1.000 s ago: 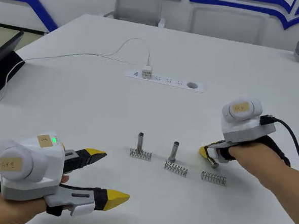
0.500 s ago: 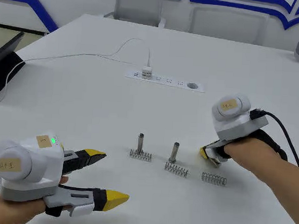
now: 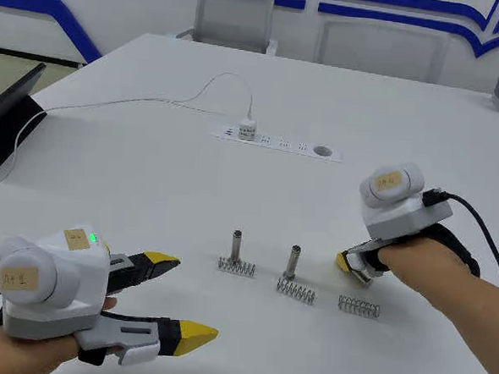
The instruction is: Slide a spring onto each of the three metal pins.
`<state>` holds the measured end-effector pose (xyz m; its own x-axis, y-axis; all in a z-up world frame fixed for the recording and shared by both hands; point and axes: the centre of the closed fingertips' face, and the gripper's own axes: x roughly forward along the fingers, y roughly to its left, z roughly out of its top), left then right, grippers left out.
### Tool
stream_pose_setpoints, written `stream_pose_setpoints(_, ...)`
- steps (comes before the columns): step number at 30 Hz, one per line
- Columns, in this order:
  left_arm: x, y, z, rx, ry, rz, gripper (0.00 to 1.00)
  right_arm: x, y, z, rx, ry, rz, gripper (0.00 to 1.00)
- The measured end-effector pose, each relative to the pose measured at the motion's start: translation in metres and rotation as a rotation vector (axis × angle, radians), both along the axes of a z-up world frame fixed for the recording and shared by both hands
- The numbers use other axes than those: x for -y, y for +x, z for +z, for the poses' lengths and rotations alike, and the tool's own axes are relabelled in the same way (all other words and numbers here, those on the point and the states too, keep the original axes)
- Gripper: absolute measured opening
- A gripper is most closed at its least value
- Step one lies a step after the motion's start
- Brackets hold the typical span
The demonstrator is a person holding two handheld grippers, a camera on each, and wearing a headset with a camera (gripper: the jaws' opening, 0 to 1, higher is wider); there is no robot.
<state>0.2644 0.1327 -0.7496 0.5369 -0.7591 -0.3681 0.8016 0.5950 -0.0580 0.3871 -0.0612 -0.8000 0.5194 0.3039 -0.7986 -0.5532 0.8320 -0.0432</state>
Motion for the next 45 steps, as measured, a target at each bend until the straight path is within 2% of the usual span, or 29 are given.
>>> stream_pose_setpoints(12,0.005,0.001,0.000,0.005,0.003,-0.014,0.66,0.003,-0.013,0.029,0.065,0.059,-0.008,0.09)
stream_pose_setpoints(20,0.006,0.002,0.004,0.015,0.004,-0.021,0.67,0.005,-0.022,0.040,0.097,0.085,-0.020,0.09)
stream_pose_setpoints(31,0.007,0.001,0.006,0.022,0.004,-0.024,0.67,0.007,-0.036,0.041,0.100,0.099,-0.025,0.09)
stream_pose_setpoints(45,0.011,-0.001,0.009,0.028,0.007,-0.035,0.67,0.012,-0.043,0.042,0.106,0.125,-0.026,0.09)
